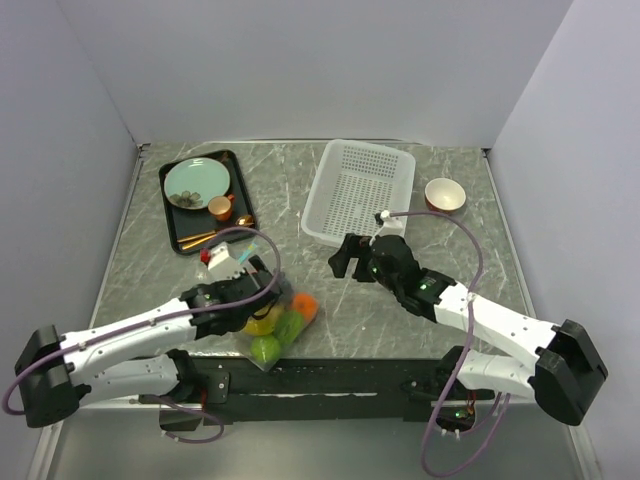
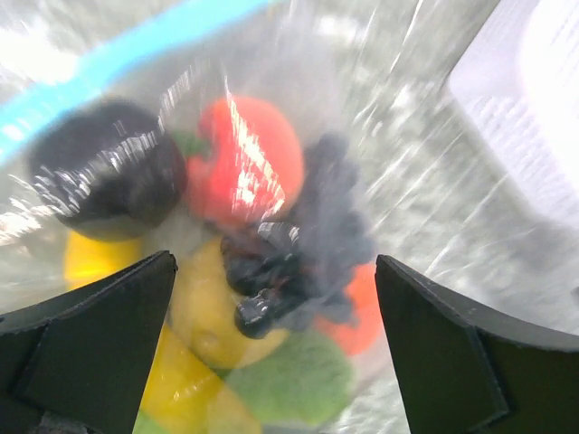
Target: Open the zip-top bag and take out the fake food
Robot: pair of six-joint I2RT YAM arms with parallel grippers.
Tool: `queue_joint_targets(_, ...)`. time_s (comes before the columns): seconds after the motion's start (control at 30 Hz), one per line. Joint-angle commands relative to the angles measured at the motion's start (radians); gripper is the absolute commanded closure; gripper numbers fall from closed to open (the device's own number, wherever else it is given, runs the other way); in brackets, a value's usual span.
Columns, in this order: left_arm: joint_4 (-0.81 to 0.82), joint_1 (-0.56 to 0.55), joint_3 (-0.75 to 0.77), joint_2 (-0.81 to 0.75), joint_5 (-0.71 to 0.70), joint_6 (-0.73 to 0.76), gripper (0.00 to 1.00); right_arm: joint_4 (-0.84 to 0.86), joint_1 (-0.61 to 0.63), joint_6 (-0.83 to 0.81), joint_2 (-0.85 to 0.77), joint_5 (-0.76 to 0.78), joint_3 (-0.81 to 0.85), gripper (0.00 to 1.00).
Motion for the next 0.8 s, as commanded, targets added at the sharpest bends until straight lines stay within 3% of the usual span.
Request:
queue_joint_targets(0.0, -0.186, 0.078, 0.133, -0.089, -0.107, -0.018, 0.02, 0.032, 0.005, -0.019, 0.034, -0.114, 0.07, 0.0)
queue_joint_targets(0.07, -0.178, 0.188, 0.141, -0.112, -0.101, 0.06, 0.03, 0.07, 0.029, -0.017, 0.058, -0.142, 0.073, 0.0)
queue_joint_targets(0.13, -0.117, 0.285, 0.127, -0.155, -0.043, 0.217, 0.07, 0.09, 0.066, -0.017, 0.095, -0.169, 0.081, 0.07)
queue_joint_targets(0.17, -0.015, 0.384, 0.115, -0.169, -0.014, 0.276, 0.09, 0.095, 0.08, -0.016, 0.107, -0.179, 0.087, 0.1)
queue_joint_targets(0.23, 0.067, 0.489, 0.079, -0.187, 0.116, 0.424, 0.16, 0.11, 0.1, -0.016, 0.15, -0.214, 0.101, 0.16)
queue_joint_targets(0.27, 0.093, 0.588, 0.075, -0.18, 0.17, 0.46, 0.2, 0.117, 0.121, -0.019, 0.162, -0.222, 0.104, 0.18)
queue_joint_targets(0.37, 0.173, 0.729, 0.066, -0.112, 0.333, 0.564, 0.31, 0.124, 0.155, -0.028, 0.202, -0.243, 0.112, 0.25)
queue_joint_targets(0.53, 0.306, 0.831, 0.036, 0.024, 0.506, 0.634, 0.48, 0.15, 0.204, -0.045, 0.251, -0.262, 0.101, 0.33)
queue_joint_targets(0.7, 0.388, 0.848, -0.011, 0.112, 0.592, 0.646, 0.48, 0.12, 0.24, -0.037, 0.326, -0.222, 0.096, 0.43)
queue_joint_targets(0.77, 0.411, 0.85, -0.017, 0.124, 0.607, 0.654, 0.48, 0.112, 0.24, -0.034, 0.343, -0.203, 0.083, 0.53)
